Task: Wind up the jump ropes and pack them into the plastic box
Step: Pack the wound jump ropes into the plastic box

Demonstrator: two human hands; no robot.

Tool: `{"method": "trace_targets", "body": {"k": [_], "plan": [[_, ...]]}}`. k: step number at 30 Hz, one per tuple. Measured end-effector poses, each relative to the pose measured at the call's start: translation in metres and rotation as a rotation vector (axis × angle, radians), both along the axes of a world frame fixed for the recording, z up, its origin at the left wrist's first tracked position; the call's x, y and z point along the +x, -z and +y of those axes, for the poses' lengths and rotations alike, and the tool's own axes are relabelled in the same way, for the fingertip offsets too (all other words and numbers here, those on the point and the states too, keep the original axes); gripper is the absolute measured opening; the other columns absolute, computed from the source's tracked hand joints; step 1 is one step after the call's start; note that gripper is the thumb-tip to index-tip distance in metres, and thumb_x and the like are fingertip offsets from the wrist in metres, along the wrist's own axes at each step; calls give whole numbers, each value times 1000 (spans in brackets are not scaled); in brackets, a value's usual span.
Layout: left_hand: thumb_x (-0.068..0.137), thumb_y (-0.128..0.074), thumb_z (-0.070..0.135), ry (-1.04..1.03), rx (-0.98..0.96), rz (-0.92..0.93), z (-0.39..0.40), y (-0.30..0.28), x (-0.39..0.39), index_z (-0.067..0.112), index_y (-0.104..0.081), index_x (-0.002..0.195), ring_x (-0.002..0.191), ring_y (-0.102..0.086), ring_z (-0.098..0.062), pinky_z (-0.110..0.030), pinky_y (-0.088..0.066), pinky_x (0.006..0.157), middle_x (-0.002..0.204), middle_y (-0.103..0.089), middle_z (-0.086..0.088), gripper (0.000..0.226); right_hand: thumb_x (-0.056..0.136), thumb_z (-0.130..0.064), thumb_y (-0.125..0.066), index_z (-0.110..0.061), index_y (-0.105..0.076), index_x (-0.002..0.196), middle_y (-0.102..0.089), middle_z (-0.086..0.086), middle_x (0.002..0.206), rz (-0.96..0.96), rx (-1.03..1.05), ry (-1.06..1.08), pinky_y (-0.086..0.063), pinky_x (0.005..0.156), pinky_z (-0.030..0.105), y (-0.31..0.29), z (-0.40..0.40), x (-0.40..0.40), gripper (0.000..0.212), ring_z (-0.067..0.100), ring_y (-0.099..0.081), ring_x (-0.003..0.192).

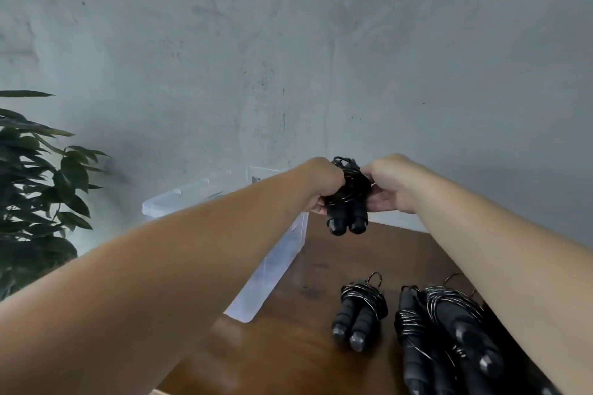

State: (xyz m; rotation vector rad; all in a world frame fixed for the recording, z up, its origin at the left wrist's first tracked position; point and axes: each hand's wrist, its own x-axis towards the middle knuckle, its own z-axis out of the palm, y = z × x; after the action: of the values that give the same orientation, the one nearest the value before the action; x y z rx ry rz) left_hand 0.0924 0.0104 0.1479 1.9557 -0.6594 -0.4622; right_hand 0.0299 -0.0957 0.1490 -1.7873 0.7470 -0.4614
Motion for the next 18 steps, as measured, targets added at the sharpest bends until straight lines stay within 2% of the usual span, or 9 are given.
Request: {"method": "trace_targets", "body": {"k": [2,5,8,10,13,14,16,18], "plan": [[100,-43,9,-28,-67,-12,4,-18,10,9,-50,80,64,-52,-21,-32,-51,68,80,-57,-10,22,99,-6,-44,-5,-60,104,-62,10,78,-55,-65,-13,-57,52,31,-20,4,10,17,22,-63,60],[99,-44,9,-88,-166,-47,17,-39,31,10,-52,80,74,-53,-25,-39,-53,81,87,-58,-11,21,97,-5,-44,-6,-61,97,-61,9,76,-118,-139,-68,-57,59,33,-43,13,37,16,21,-62,59],[96,-42,2,-138,-195,-47,34,-48,56,9,-53,79,65,-53,-21,-36,-52,76,77,-56,-8,22,95,-3,-45,-8,-58,83,-60,8,73,-132,-201,-158,-57,64,35,-56,24,72,18,22,-62,60],[95,-40,-2,-179,-207,-24,46,-49,74,8,-53,78,66,-51,-19,-36,-50,76,76,-54,-8,23,93,-2,-45,-8,-58,80,-60,9,74,-110,-232,-237,-58,68,36,-58,33,101,19,24,-62,61],[97,-38,-5,-240,-176,23,61,-40,101,7,-49,76,70,-50,-21,-38,-52,81,77,-48,-8,26,93,-1,-44,-6,-60,85,-62,10,74,-35,-259,-322,-58,60,34,-49,43,149,18,23,-64,57],[98,-38,-5,-244,-138,56,64,-35,108,4,-49,80,78,-53,-25,-40,-53,84,84,-50,-11,23,93,-1,-45,-5,-61,88,-63,11,75,10,-280,-338,-58,58,32,-44,44,161,17,23,-64,56],[99,-39,-1,-265,-42,173,72,-22,131,-1,-50,100,101,-54,-34,-47,-50,95,112,-52,-20,10,92,0,-46,-4,-62,89,-64,13,78,137,-320,-400,-57,59,32,-28,49,191,17,24,-64,57],[99,-40,2,-294,60,280,80,-6,153,-3,-44,116,110,-53,-37,-52,-45,100,124,-43,-22,18,93,-1,-47,-4,-64,86,-64,15,86,297,-337,-488,-56,67,35,-10,52,214,18,26,-62,64]]}}
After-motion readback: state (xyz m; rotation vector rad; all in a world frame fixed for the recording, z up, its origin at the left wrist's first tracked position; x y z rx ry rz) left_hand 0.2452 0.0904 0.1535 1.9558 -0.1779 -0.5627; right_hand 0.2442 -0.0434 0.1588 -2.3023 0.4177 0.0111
